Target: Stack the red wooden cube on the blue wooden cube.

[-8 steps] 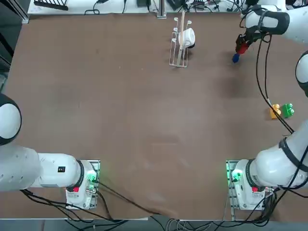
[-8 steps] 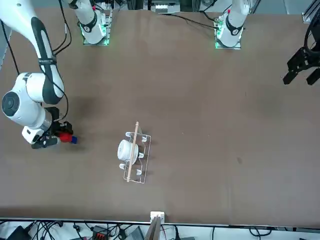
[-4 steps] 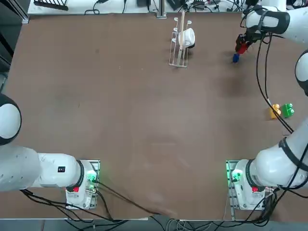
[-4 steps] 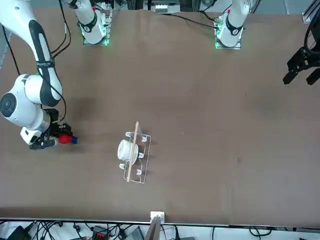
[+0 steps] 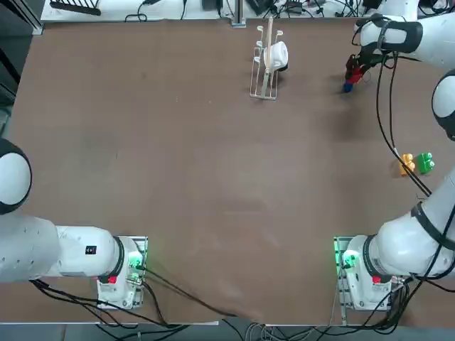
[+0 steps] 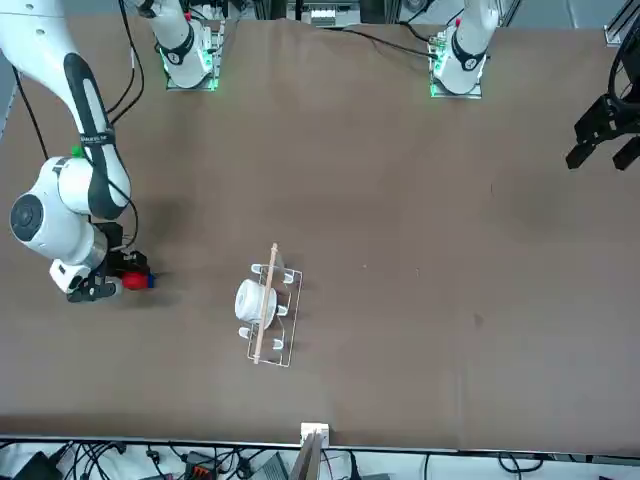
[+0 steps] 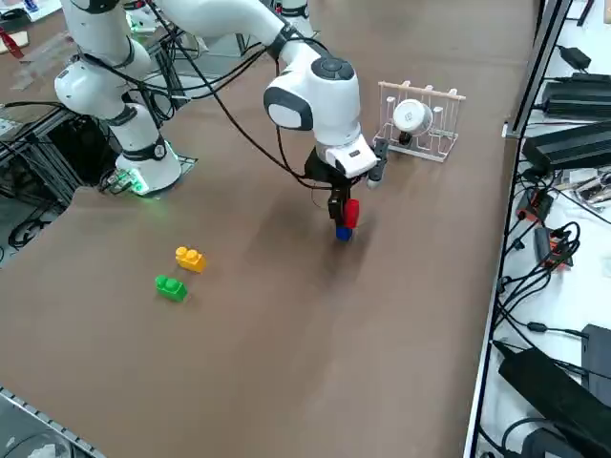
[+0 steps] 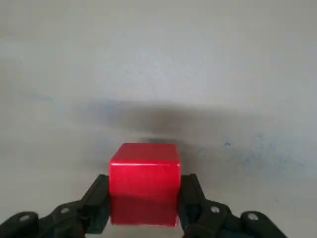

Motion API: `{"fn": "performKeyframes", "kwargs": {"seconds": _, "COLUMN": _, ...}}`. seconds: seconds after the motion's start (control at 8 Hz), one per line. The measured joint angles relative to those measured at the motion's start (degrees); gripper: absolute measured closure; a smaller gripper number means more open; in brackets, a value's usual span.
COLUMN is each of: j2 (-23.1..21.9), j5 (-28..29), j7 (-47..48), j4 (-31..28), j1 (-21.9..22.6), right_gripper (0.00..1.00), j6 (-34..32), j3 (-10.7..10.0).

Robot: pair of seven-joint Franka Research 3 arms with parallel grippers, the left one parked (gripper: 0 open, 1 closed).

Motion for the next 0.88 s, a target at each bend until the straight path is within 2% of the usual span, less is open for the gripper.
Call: {"fn": "performKeyframes", "kwargs": {"seconds": 0.88, "j2": 0.1, "j5": 0.0, "j7": 0.0, "j4": 0.0, "j1": -0.1, "right_gripper": 0.3, "j6": 0.0, "j3": 0.0}}
